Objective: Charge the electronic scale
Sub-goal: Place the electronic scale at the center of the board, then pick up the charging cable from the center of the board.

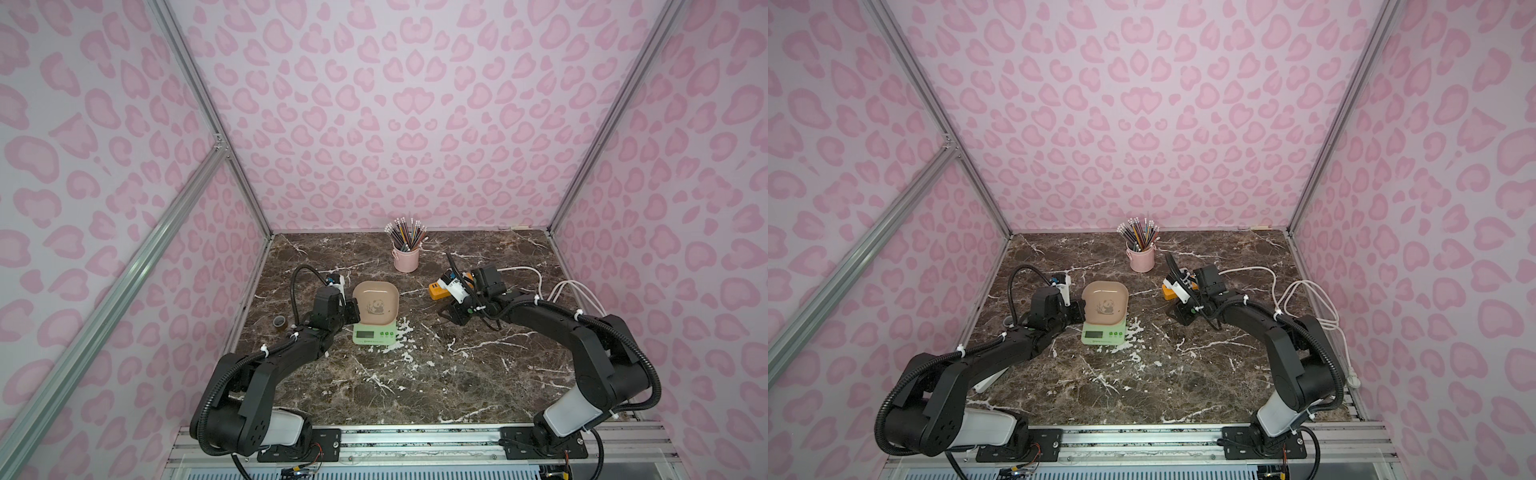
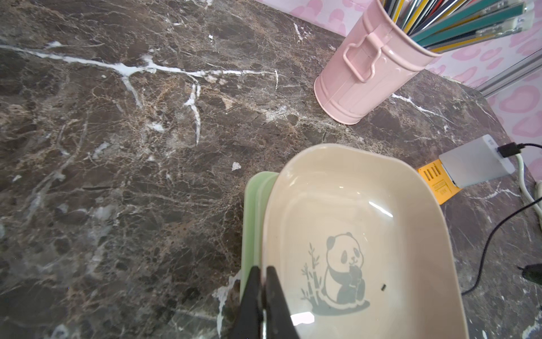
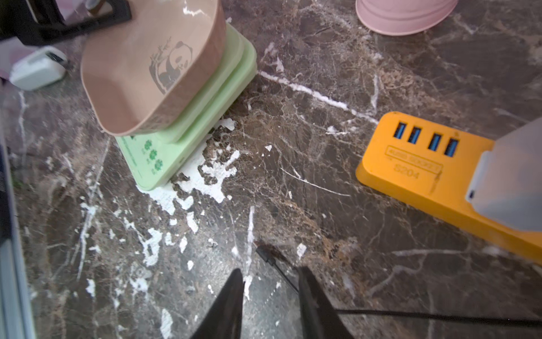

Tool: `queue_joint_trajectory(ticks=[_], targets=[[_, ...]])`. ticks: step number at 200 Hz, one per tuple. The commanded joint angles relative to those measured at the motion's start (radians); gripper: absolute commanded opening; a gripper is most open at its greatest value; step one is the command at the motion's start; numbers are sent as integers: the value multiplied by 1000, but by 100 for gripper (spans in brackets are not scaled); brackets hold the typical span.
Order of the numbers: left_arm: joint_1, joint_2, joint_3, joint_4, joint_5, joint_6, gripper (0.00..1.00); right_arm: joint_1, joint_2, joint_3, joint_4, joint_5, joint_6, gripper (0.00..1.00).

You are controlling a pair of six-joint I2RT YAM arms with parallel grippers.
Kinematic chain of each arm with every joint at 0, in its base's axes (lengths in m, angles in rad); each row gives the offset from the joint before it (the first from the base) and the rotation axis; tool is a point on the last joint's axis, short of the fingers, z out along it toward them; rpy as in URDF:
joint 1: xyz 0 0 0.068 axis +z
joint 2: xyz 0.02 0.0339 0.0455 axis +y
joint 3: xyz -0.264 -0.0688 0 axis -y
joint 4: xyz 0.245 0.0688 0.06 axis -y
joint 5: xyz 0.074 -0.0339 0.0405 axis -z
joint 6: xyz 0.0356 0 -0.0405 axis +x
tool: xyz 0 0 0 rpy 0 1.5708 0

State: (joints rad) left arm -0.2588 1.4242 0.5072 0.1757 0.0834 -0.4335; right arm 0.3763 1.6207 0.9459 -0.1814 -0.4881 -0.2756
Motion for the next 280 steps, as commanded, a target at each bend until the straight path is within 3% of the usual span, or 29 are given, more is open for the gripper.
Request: queue_joint_trajectory(ticks=[1,29,95,207,241,255,280], targets=[[6,5,0,80,40,22,5,17,2,-13,32,56,-189,40],[9,14,-1,89,44,33,4,35,-1,-50,40,108,-338,43],[21,0,3,105,53,29,32,44,64,-25,10,153,-470,45],[23,-94,-17,149,131,0,32,61,150,7,-4,185,-531,42],[23,-115,-18,165,155,-8,31,64,169,14,9,195,-531,35],[23,-123,-19,179,170,-9,30,66,174,12,20,200,-532,26],[17,-147,-32,235,221,-5,29,65,164,7,38,198,-537,2]])
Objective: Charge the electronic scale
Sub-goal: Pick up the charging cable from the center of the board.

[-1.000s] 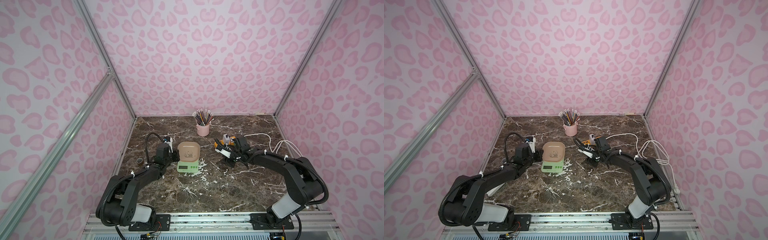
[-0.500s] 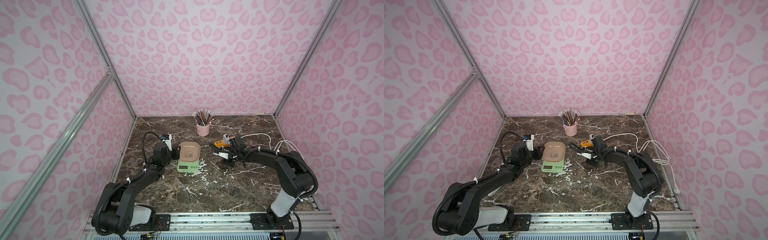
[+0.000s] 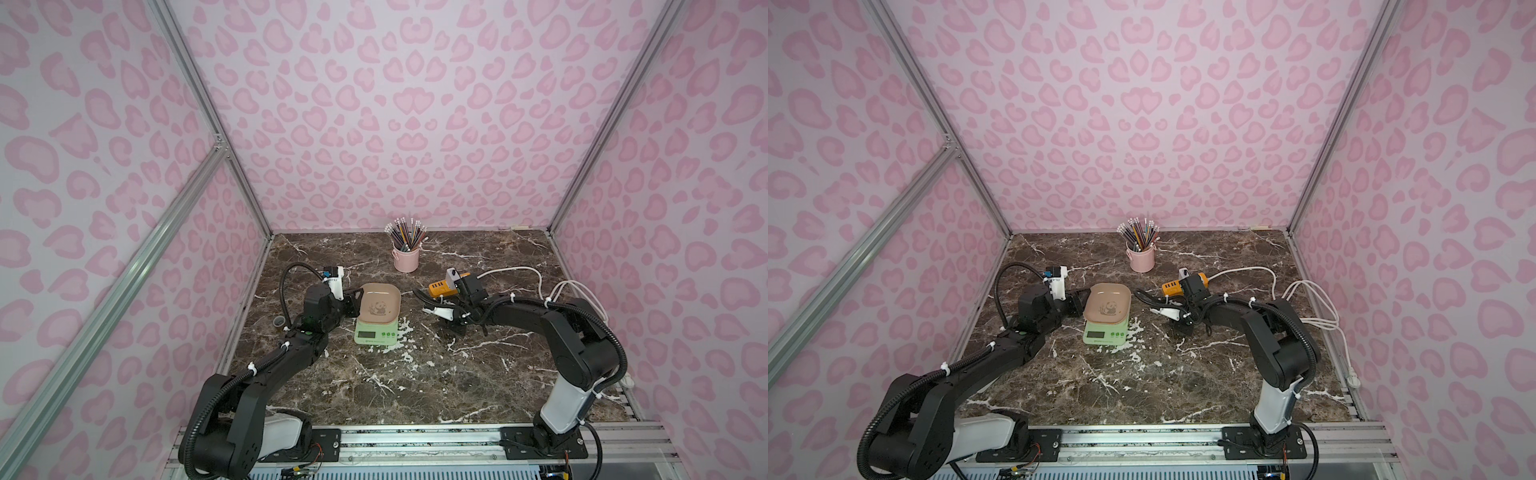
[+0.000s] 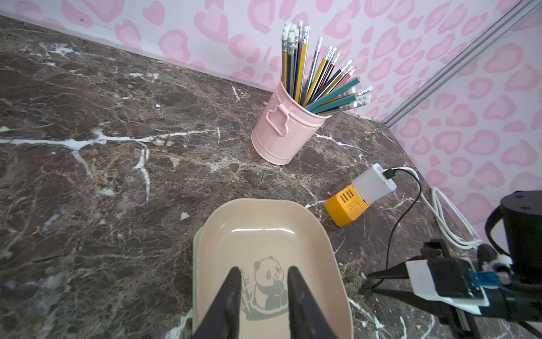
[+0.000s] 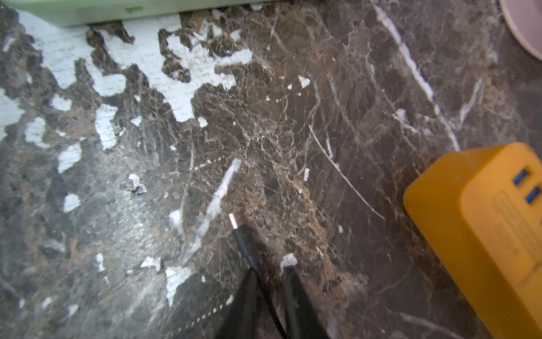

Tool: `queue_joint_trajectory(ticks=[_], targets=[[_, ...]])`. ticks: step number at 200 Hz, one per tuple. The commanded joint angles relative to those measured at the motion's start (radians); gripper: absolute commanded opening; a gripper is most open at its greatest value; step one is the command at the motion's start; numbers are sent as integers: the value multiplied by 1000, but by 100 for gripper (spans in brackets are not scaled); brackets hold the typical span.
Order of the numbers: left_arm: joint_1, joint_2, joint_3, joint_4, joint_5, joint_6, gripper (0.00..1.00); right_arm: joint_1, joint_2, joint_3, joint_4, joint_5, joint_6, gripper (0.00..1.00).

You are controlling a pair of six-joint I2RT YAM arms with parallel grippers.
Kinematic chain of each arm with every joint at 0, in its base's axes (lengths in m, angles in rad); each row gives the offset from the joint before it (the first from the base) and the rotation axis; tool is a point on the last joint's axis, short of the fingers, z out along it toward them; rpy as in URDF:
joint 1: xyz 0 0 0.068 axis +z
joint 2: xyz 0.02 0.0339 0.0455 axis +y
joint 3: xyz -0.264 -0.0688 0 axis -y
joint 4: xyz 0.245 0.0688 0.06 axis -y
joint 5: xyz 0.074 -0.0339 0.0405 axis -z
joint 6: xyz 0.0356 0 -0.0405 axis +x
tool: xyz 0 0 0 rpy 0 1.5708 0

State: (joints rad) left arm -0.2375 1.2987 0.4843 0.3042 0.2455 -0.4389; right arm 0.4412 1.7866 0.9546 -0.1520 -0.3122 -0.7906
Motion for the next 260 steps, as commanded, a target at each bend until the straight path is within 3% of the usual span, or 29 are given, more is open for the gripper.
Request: queue_joint_trajectory(ticks=[1,39,66,104,144,151,182,230,235,260], targets=[[-5,-23,-10,110,60,1,29,-1,-3,-3,10,21,-22,1],[-74,-23,-12,243,154,95,27,-29,-34,16,5,-86,-18,0],[-140,84,59,297,297,185,27,-58,-69,37,-26,-200,-19,0],[-230,265,172,331,408,337,29,-98,-93,90,-109,-337,-18,0],[-301,419,298,242,396,512,36,-128,-103,111,-152,-433,-28,0],[-302,443,314,236,400,530,42,-133,-105,114,-159,-444,-30,0],[-316,536,390,182,424,624,44,-137,-106,123,-177,-472,-34,0],[-322,589,436,95,469,704,39,-150,-105,138,-198,-490,-36,0],[-322,593,442,85,473,709,34,-151,-104,138,-198,-491,-35,0],[-322,603,447,60,483,730,29,-155,-106,141,-201,-490,-35,0]])
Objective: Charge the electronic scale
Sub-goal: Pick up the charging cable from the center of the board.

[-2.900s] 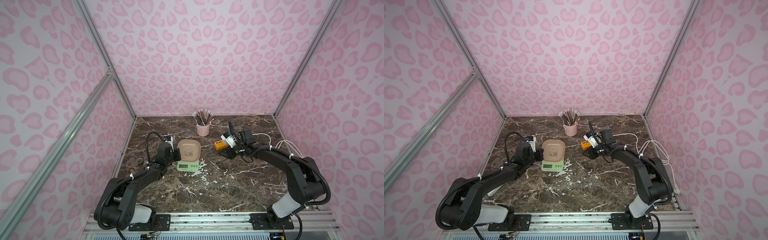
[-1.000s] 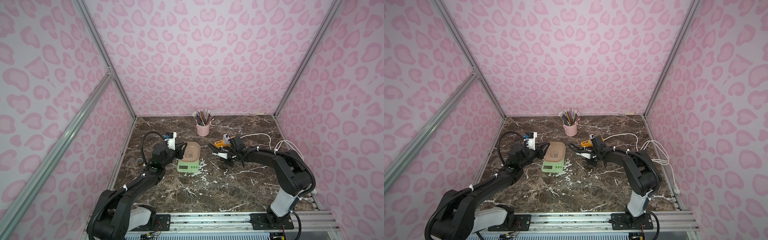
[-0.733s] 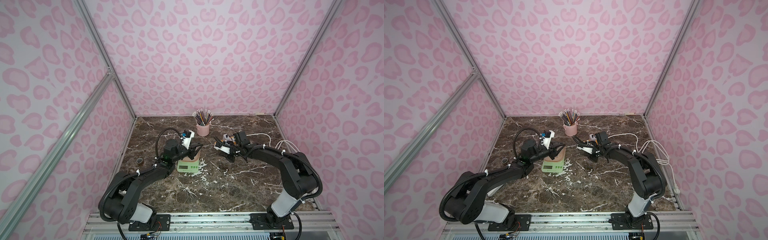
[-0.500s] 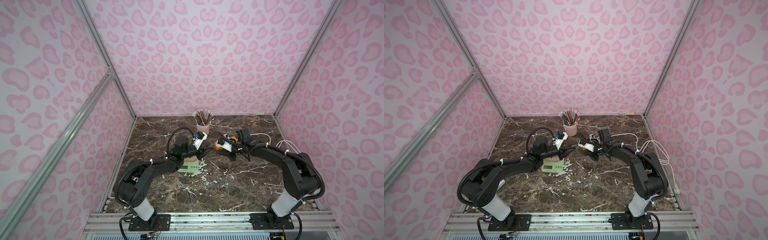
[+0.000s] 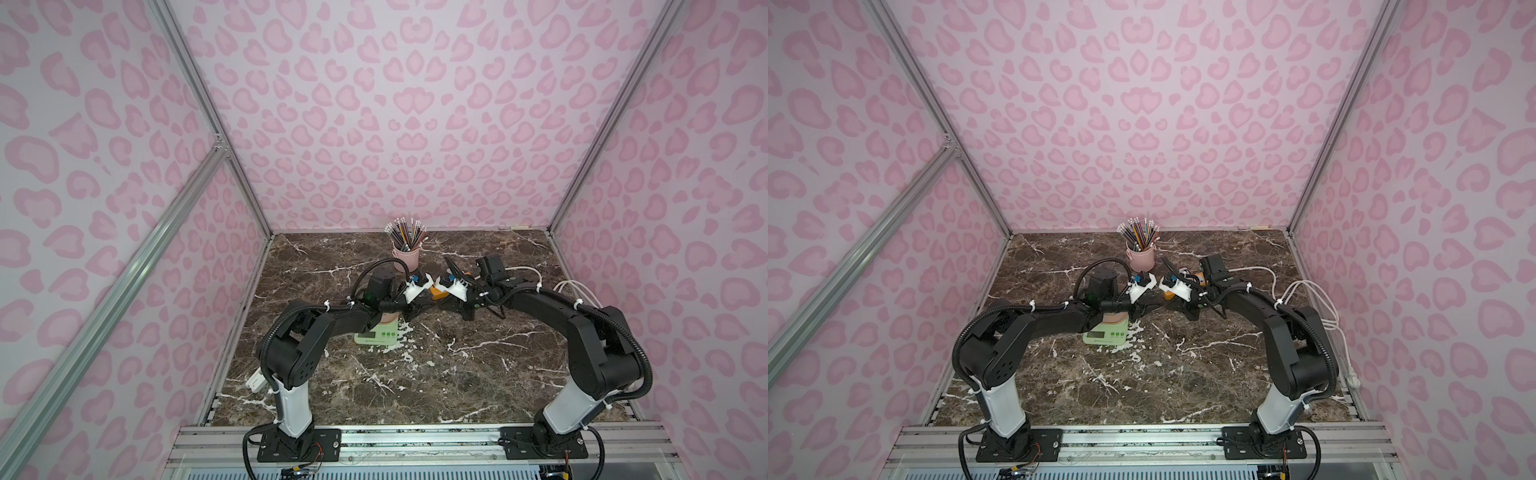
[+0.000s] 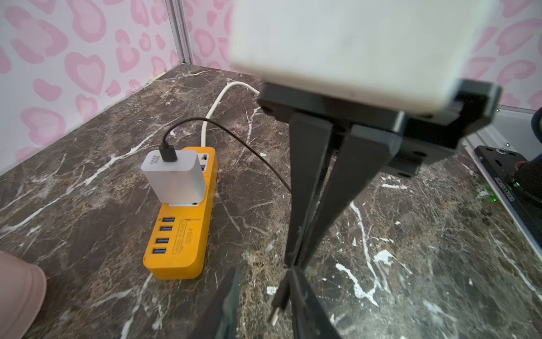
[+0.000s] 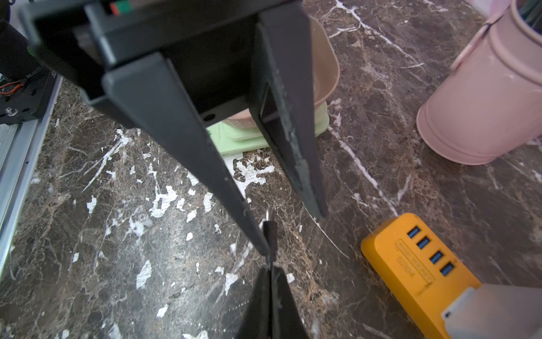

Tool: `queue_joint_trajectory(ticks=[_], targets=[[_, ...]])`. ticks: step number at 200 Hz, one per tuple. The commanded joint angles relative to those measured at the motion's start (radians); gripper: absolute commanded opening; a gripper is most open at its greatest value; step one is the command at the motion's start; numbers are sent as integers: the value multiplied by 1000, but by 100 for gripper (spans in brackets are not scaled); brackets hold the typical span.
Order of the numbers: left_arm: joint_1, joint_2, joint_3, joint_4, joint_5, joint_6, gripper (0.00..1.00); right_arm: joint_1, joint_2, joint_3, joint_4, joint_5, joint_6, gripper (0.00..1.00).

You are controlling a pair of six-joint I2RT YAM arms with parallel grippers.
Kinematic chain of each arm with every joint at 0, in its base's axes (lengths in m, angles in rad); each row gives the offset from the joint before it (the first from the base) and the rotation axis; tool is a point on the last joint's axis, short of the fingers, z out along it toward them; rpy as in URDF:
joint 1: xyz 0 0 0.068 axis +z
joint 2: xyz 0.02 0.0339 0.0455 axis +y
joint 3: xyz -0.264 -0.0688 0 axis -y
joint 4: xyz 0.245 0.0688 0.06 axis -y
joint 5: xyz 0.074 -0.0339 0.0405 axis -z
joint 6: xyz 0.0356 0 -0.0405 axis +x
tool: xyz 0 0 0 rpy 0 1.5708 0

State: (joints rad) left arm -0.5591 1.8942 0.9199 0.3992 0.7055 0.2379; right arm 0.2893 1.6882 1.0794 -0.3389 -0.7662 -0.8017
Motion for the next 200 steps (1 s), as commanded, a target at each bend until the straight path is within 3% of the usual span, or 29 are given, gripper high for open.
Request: queue_joint_trajectory(ticks=[1,36,61,101,119,153,200], targets=[[-1,7,10,-35,23,53,29,-3,-8,16,-14,-36,-23,0],[-1,15,16,-51,35,65,23,-4,-9,18,-17,-39,-20,0],[-2,10,7,-37,40,63,26,-7,-13,16,-18,-41,-19,0],[-1,6,5,-39,48,69,8,-10,-19,16,-17,-42,-15,0],[-1,0,4,-38,58,67,5,-12,-22,14,-8,-44,3,0],[-1,-17,-4,-29,94,50,5,-46,-56,-26,62,-110,68,23],[-1,-50,-12,-16,184,20,4,-118,-214,-267,419,-264,212,35]])
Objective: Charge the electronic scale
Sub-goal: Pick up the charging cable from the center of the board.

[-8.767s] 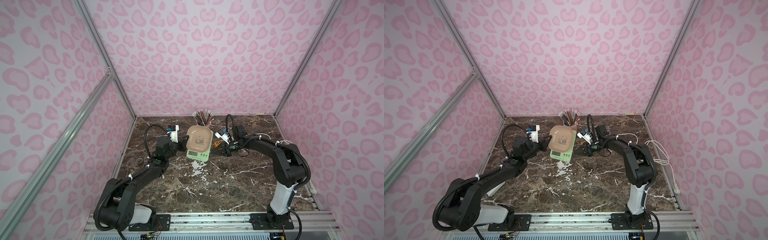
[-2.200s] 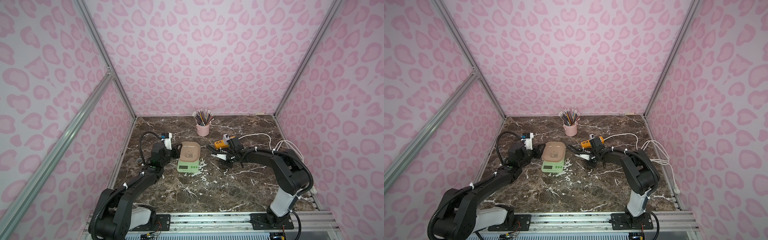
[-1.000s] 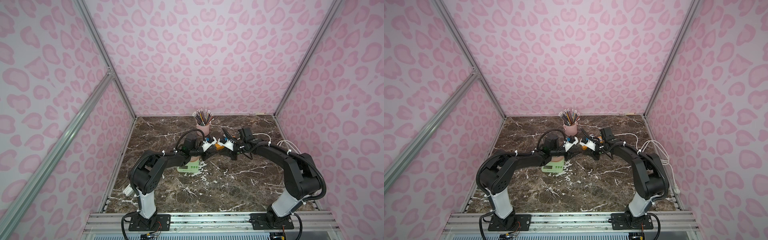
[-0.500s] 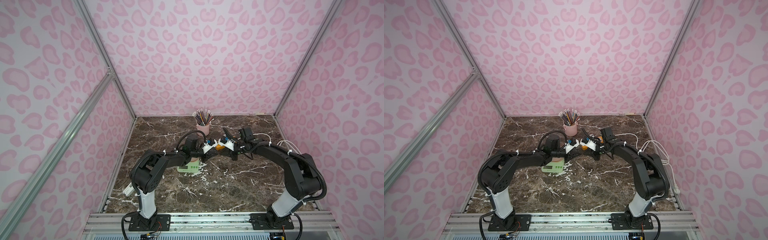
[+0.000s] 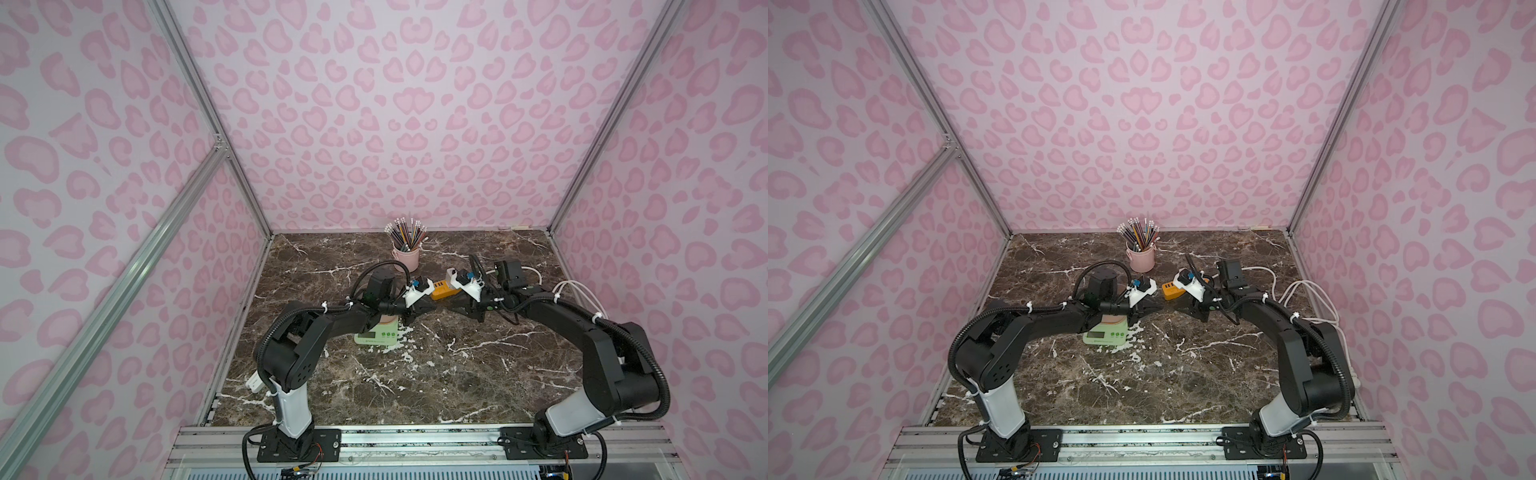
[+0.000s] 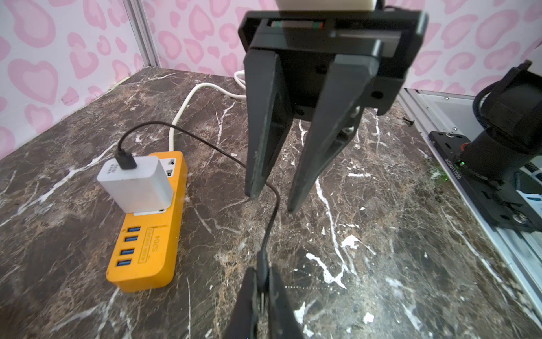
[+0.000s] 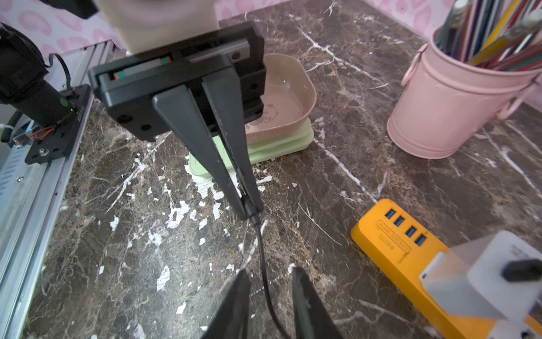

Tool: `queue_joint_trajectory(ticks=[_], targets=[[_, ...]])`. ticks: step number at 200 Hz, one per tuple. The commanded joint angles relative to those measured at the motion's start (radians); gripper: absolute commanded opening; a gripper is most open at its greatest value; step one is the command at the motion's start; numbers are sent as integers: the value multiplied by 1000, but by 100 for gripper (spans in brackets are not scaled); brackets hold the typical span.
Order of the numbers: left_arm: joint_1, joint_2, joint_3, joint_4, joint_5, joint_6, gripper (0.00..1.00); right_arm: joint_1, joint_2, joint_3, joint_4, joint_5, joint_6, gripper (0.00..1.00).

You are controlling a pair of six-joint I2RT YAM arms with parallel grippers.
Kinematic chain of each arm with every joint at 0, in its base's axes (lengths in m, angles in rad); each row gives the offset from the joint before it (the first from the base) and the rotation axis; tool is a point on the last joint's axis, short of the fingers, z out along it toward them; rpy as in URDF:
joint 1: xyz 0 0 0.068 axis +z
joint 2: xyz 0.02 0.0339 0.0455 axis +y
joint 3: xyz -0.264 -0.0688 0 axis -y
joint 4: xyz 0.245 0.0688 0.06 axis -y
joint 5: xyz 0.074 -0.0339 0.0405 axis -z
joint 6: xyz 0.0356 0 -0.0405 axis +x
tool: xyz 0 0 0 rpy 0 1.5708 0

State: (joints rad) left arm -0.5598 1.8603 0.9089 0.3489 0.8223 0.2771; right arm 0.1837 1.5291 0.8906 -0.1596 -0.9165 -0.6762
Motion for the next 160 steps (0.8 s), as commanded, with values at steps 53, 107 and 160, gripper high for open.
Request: queue_joint_trajectory(ticks=[53,107,160], targets=[[-9,-41,-9,57,94,-51,4,-15,-69,-162,454,-152,223,40],[-22,-46,-1,51,95,-56,4,-15,-68,-187,500,-199,227,42],[-23,-53,11,51,98,-65,4,-13,-41,-159,400,-234,144,36]])
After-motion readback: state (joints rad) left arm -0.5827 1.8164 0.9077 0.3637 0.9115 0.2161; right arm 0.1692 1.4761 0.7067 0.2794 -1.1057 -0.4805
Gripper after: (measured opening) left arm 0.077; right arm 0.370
